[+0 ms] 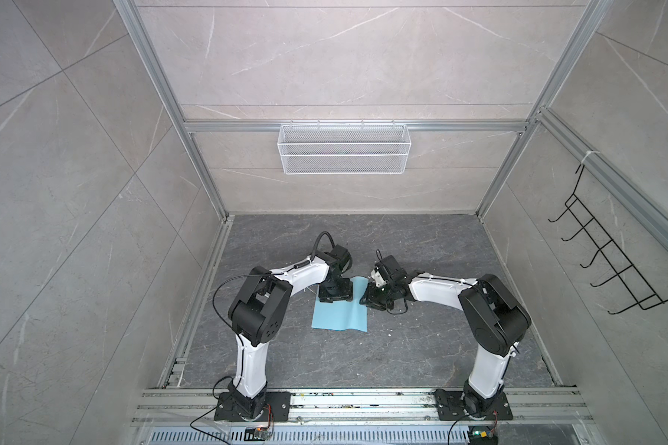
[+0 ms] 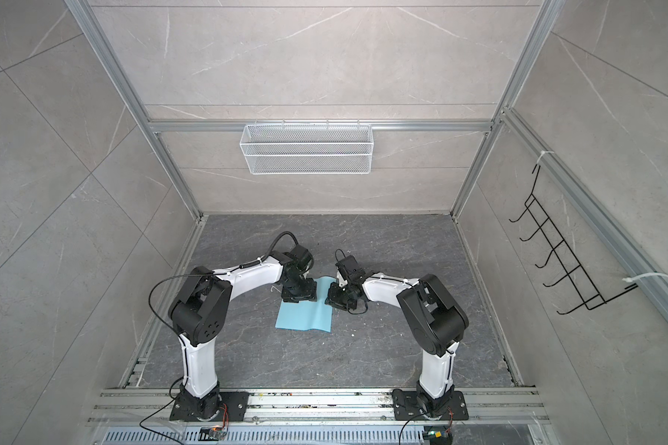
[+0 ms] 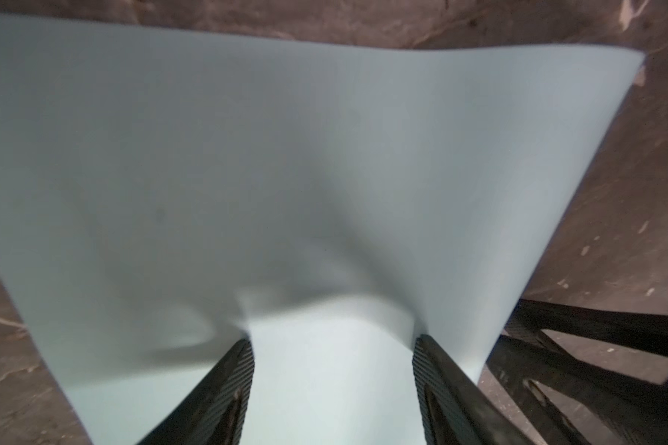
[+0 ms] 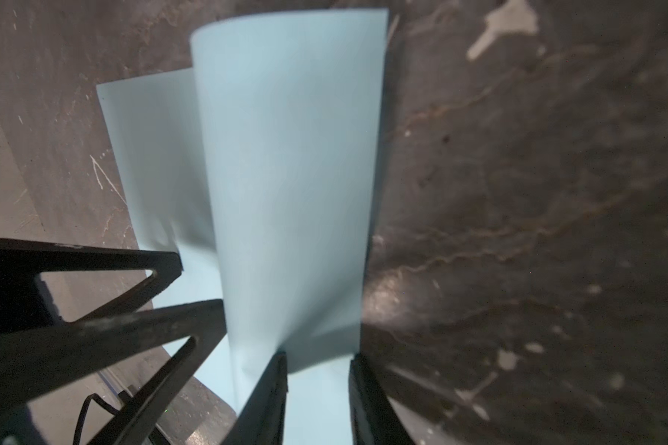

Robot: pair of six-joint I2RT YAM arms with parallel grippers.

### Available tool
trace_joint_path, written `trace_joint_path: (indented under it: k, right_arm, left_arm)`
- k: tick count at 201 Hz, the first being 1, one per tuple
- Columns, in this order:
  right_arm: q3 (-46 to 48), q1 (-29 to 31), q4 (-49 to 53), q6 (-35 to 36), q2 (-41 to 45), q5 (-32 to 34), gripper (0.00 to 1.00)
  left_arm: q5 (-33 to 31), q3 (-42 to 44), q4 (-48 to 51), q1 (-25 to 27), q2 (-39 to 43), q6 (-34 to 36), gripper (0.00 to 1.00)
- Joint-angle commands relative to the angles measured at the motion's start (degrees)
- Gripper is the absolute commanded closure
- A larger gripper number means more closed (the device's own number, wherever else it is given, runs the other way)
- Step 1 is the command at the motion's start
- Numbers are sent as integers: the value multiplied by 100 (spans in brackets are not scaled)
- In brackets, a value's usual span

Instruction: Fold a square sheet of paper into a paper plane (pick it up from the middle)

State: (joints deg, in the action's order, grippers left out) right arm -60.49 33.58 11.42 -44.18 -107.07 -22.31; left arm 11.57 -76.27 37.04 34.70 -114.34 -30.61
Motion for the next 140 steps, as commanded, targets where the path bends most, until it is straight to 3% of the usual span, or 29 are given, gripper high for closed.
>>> trace_joint_path:
  k: [1, 69, 140]
  right_arm:
    - [1, 61, 120, -12, -307, 105, 68]
    - [-43, 66, 291, 119, -315, 235, 68]
    - [-377, 274, 344, 254, -531, 31, 68]
  left_arm:
    - [754, 823, -482, -190, -815, 0, 27]
    - [1655, 1654, -1483, -721, -413, 90, 9]
    - [1454, 1637, -1342, -780, -484, 126, 15]
